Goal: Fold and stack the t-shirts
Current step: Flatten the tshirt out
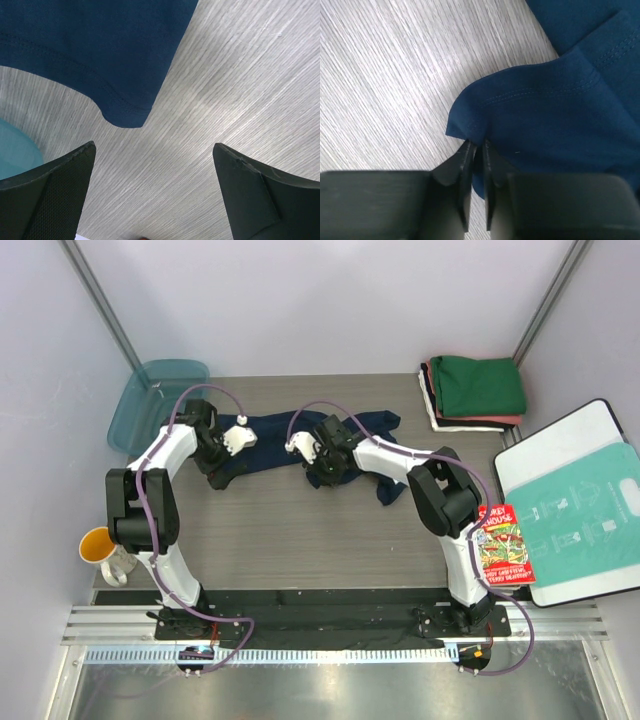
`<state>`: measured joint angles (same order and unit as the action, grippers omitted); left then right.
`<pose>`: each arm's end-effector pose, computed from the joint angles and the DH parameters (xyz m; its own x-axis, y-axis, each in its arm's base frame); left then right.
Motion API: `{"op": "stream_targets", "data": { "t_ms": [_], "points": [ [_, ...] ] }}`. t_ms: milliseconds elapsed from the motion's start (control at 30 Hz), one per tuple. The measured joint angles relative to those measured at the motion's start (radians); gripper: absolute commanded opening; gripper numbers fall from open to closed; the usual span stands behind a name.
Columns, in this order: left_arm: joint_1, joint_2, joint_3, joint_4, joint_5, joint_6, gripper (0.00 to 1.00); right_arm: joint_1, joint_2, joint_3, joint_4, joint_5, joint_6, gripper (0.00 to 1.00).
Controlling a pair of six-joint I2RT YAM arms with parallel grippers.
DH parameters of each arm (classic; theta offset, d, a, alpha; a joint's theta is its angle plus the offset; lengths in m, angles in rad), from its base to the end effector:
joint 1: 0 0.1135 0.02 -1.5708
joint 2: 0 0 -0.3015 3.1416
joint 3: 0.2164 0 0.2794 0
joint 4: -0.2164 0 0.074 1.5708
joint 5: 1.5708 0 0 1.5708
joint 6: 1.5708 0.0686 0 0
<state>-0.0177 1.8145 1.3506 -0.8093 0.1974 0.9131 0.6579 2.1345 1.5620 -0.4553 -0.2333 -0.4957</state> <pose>0.4048 -0.0206 0.2026 -0.5251 0.7855 -0.3276 0.8023 0.5853 0.1174 0.3984 0.3279 0.1504 -0.2680 -0.7919 -0.5487 -0.9287 0.3639 -0.0717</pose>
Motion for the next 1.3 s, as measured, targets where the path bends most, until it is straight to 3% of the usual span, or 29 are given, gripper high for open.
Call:
{"op": "stream_targets", "data": {
  "t_ms": [67, 267, 500, 933, 1300],
  "points": [
    [0.000, 0.000, 0.000, 0.005, -0.003, 0.000, 1.00, 0.002, 0.000, -0.005, 0.012, 0.009, -0.002, 0.01],
    [0.000, 0.000, 0.000, 0.011, -0.006, 0.002, 1.00, 0.008, -0.008, -0.013, 0.023, 0.046, -0.035, 0.01],
    [0.000, 0.000, -0.008, 0.018, -0.006, 0.007, 1.00, 0.005, -0.056, -0.021, -0.067, 0.195, -0.167, 0.01],
    [-0.002, 0.013, 0.003, 0.020, 0.007, 0.043, 1.00, -0.099, -0.351, 0.103, -0.127, 0.450, -0.370, 0.01],
    [-0.068, 0.080, -0.064, 0.139, -0.036, 0.091, 1.00, -0.157, -0.365, 0.120, -0.115, 0.536, -0.450, 0.01]
  ]
}}
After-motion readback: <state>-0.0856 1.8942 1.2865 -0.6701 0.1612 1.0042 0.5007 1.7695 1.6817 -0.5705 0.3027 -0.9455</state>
